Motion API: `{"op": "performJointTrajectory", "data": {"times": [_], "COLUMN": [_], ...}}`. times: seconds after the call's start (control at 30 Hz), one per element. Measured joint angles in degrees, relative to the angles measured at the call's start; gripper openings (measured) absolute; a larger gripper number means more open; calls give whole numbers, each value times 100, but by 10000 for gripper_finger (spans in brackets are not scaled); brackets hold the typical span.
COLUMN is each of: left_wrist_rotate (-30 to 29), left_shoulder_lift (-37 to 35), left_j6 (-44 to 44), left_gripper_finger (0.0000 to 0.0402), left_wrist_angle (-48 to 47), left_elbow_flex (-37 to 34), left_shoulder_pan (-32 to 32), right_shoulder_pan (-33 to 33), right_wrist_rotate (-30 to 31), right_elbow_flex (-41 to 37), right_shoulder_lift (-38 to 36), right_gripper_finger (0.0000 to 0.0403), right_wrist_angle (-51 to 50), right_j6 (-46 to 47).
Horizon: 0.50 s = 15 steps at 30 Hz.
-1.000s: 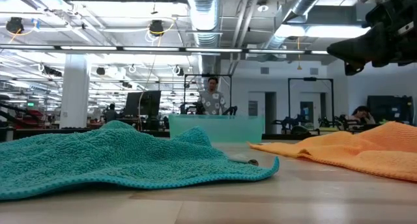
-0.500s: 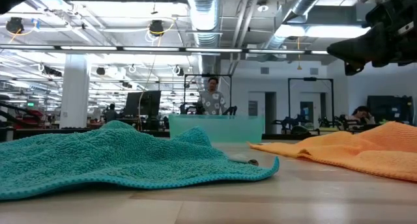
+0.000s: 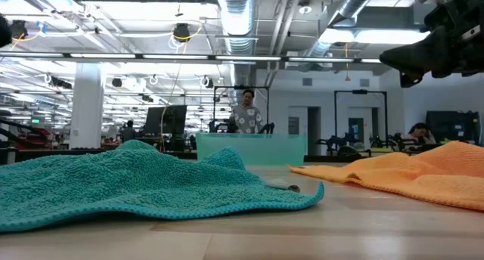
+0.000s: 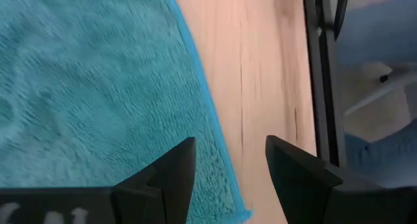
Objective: Roll microfiber towels into tight, uniform cylinder then place into a basket
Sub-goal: Fold the blue microfiber cloth
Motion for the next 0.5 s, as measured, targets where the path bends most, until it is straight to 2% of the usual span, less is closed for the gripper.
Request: {"op": "performJointTrajectory", "data": {"times": [0.23,0.5], "left_wrist_rotate": [355,215], "left_shoulder_lift": [299,380], "left_j6": [-315,-717], "left_gripper_finger": [178,178], "left_wrist_angle": [-6,-390], "left_elbow_flex": [0,-13], "left_shoulder_pan": [2,0], "right_shoulder_pan": [-1,1], "right_wrist_rotate": [1,0], "right_elbow_flex": [0,0], "right_shoulder_lift": [-1,0], "right_gripper_finger": [71,71], "right_wrist_angle": [0,0], "right_j6": [0,0]}}
